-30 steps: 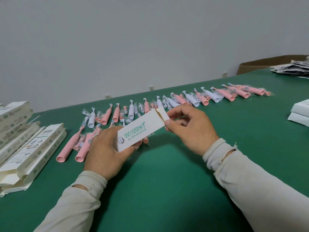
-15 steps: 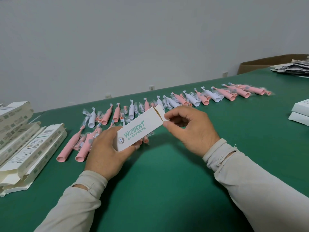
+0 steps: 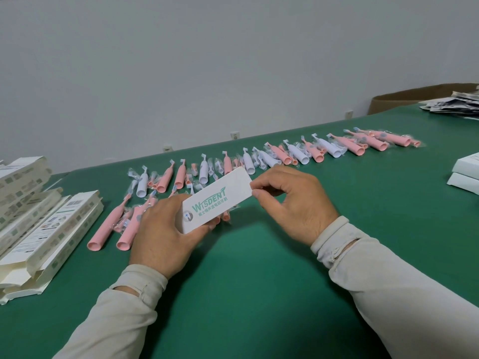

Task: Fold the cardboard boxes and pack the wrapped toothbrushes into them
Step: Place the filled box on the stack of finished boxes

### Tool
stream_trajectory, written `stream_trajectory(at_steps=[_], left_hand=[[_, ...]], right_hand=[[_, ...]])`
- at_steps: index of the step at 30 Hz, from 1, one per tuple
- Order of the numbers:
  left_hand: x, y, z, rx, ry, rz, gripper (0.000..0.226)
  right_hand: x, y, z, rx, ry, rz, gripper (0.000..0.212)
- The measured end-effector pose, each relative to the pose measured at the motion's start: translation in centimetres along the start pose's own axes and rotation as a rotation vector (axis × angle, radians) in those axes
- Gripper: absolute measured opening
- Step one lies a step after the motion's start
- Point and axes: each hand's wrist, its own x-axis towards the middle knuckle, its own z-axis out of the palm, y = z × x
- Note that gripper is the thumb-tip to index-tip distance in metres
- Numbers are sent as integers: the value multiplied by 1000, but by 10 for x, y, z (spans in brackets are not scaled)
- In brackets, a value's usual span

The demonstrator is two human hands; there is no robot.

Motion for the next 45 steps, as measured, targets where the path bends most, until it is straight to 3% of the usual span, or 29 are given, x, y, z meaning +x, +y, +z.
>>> stream_trajectory(at_steps=[5, 10, 13, 16, 18, 20, 22, 25, 27, 30, 35, 39, 42, 45], left_hand=[[-1, 5, -2, 22, 6, -14, 63], [-3, 5, 0, -14, -47, -18, 72], [-5, 10, 4, -62, -75, 45, 65], [-6, 15, 12, -194, -45, 48, 48], [-8, 21, 18, -253, 10, 15, 47], [-10, 28, 24, -274, 56, 19, 47], [-12, 40, 29, -327, 50, 51, 50], [-20, 56, 37, -373, -127, 171, 75], [-28, 61, 40, -416, -198, 205, 89], [-30, 59, 42, -461, -171, 219, 67], [-26, 43, 44, -451, -159, 264, 32], [-25, 35, 51, -443, -132, 256, 37], [-23, 27, 59, -457, -116, 270, 36], [-20, 17, 63, -421, -117, 223, 55]], right_hand=[[-1, -6, 7, 295, 16, 182, 38], [1, 5, 7, 282, 13, 283, 28], [6, 11, 0, 309, 122, 359, 27], [6, 6, 2, 497, 179, 487, 36], [2, -5, 11, 615, 110, 630, 41], [-5, -17, 23, 661, -82, 715, 38], [-14, -24, 33, 612, -174, 692, 18], [-20, -25, 29, 490, -51, 689, 18], [-17, -22, 7, 537, 52, 677, 15], [-5, -5, -55, 430, 274, 673, 24], [15, 60, -192, -148, 512, 911, 43], [20, 102, -259, -295, 474, 1150, 39], [17, 128, -284, -311, 331, 1212, 35], [17, 149, -290, -435, 230, 1203, 40]])
